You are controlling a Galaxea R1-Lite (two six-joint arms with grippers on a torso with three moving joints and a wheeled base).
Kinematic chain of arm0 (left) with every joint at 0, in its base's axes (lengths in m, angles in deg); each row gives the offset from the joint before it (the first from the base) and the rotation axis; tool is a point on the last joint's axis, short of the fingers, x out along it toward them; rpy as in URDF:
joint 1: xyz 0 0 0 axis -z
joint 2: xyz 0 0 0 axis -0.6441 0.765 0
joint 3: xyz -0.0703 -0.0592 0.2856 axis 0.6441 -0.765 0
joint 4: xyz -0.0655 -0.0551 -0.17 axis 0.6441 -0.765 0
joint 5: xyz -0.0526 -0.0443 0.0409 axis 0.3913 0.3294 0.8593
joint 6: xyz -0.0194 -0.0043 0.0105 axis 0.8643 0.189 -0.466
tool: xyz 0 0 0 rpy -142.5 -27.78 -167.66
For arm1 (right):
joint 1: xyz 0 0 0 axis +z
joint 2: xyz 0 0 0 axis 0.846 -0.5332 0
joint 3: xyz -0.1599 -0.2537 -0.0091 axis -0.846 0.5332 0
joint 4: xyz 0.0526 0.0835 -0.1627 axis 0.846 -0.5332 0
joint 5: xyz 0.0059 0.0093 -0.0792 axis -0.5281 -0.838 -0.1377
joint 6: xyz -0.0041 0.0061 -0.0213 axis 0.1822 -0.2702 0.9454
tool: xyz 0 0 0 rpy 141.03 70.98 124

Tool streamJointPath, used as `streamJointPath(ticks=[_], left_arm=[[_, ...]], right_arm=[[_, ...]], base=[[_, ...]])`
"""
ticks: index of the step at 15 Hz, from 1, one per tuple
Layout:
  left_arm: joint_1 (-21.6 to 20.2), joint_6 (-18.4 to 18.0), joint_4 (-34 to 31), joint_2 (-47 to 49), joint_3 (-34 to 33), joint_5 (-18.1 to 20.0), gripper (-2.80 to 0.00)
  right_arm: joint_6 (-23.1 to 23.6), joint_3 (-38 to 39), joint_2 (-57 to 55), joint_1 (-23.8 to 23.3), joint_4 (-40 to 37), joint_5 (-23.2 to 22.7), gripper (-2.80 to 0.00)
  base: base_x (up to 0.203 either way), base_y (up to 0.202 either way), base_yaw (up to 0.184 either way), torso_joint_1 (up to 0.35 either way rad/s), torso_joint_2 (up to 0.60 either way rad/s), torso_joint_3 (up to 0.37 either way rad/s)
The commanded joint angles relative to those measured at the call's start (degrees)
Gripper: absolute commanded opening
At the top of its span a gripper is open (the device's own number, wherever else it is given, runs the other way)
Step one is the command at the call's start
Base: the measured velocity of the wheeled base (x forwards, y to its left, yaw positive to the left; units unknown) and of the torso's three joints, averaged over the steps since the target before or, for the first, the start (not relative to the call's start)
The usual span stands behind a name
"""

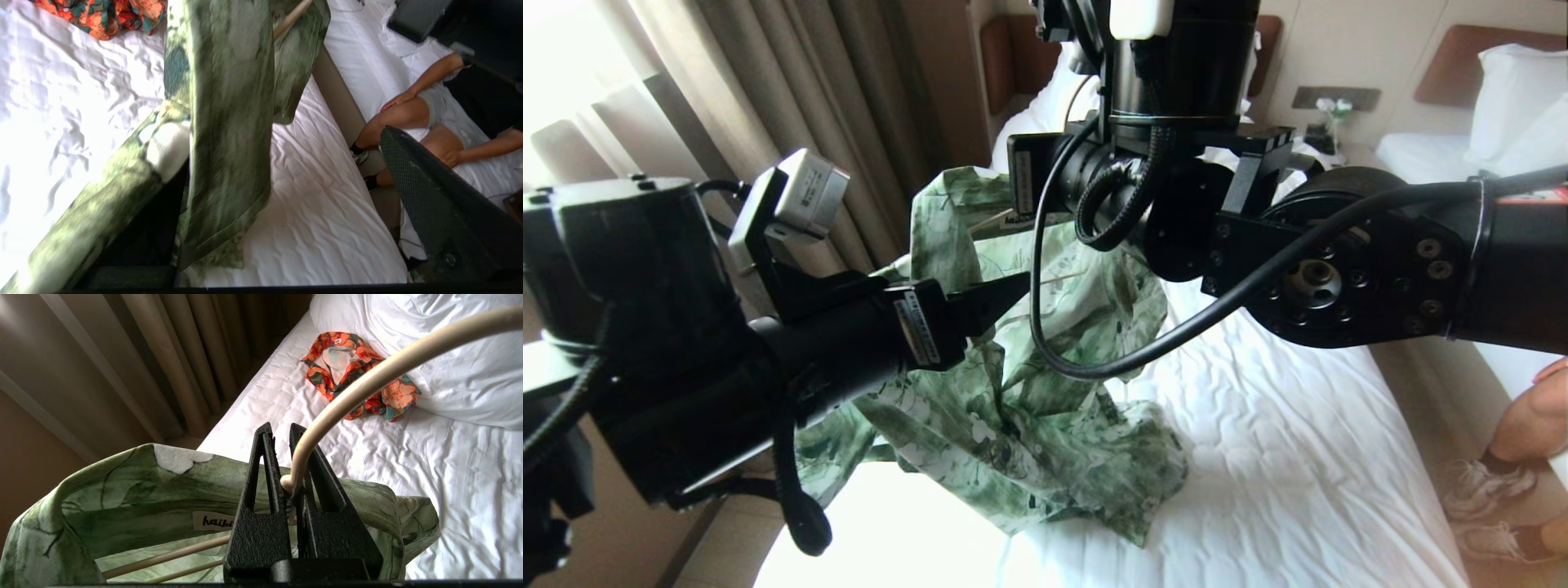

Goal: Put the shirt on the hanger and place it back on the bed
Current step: Take the clothes hanger out of the clothes

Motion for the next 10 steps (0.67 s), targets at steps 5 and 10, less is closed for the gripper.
streamJointPath(ticks=[5,10], left_arm=[[-0.43,-0.69,1.09,1.0,0.57,-0.33,-2.8],[-2.76,-1.93,0.57,-2.38,0.64,-0.22,-2.8]], right_arm=[[0.05,0.95,1.14,0.23,-0.05,0.23,-2.8],[1.9,1.69,2.5,0.29,-0.03,0.38,-2.8]], base=[[0.0,0.0,0.0,0.0,0.0,0.0],[0.0,0.0,0.0,0.0,0.0,0.0]])
